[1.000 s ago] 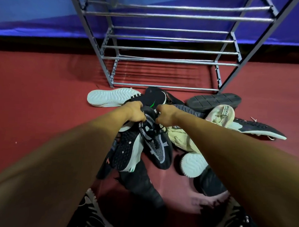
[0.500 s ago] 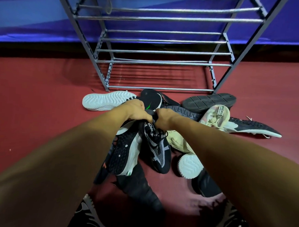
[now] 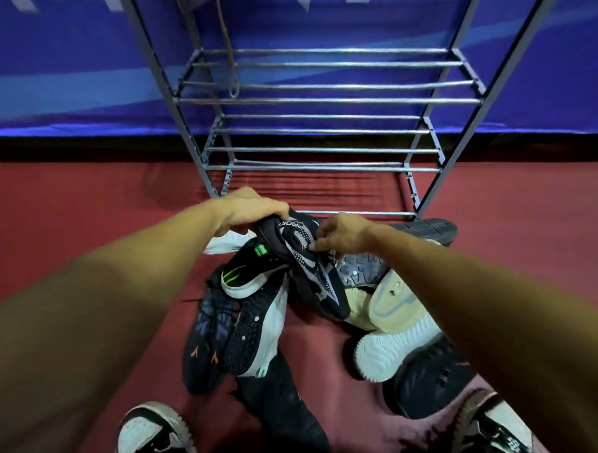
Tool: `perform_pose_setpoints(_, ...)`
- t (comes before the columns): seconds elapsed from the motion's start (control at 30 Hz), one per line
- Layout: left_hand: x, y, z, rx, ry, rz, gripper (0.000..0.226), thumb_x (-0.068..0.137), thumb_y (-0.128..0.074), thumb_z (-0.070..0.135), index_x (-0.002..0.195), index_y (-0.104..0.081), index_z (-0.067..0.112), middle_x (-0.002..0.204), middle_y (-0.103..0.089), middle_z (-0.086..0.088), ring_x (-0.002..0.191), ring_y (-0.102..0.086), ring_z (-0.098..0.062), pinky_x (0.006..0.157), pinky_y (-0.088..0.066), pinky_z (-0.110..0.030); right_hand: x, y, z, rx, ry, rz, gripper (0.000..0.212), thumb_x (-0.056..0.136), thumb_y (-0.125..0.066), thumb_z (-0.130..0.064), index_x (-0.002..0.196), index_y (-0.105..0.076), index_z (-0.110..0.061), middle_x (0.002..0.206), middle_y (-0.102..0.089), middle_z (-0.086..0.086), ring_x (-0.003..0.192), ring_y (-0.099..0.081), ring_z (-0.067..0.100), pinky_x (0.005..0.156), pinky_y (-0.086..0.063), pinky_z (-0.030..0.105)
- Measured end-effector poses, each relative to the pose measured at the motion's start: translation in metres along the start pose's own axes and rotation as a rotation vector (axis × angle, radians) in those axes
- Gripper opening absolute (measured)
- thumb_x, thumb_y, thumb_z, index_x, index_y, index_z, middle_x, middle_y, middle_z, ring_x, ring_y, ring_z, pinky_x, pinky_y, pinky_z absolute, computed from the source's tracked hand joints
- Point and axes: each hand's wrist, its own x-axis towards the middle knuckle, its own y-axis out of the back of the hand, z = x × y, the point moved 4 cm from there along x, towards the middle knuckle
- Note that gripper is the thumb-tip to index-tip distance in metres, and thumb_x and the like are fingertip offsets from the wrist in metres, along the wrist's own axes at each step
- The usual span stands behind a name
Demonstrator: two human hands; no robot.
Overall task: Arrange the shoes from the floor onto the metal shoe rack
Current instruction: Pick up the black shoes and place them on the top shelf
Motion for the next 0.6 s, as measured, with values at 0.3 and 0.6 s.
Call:
perform_pose_setpoints(0.3,-0.037,0.039,0.039,-0.408,-0.095,0.106,0.018,0.071,-0.07,0.038,0.079,-0.066,0.022,0.067,-0.064,0.001,0.059,-0.058,-0.015,0.056,-0.039,-0.022,-0.027,0.092,-0.048,-0.043,0.041,0.318,0.023,0.091,-0.071,-0.034,0.1,-0.076,-0.015,0.093,-0.071,0.002,0.086,-0.064,0.018,0.072,-0.043,0.023)
perform_pose_setpoints(0.6,-0.058,0.062,0.089,-0.978,-0.165,0.238,0.016,0.09,-0.06,0.033,0.084,-0.059,0.018,0.07,-0.061,0.003,0.064,-0.055,-0.011,0.051,-0.035,-0.023,-0.099,0.171,-0.085,-0.09,0.104,1.033,0.021,0.089,-0.056,-0.019,0.104,-0.071,-0.016,0.104,-0.071,0.012,0.096,-0.064,0.038,0.077,-0.053,0.04)
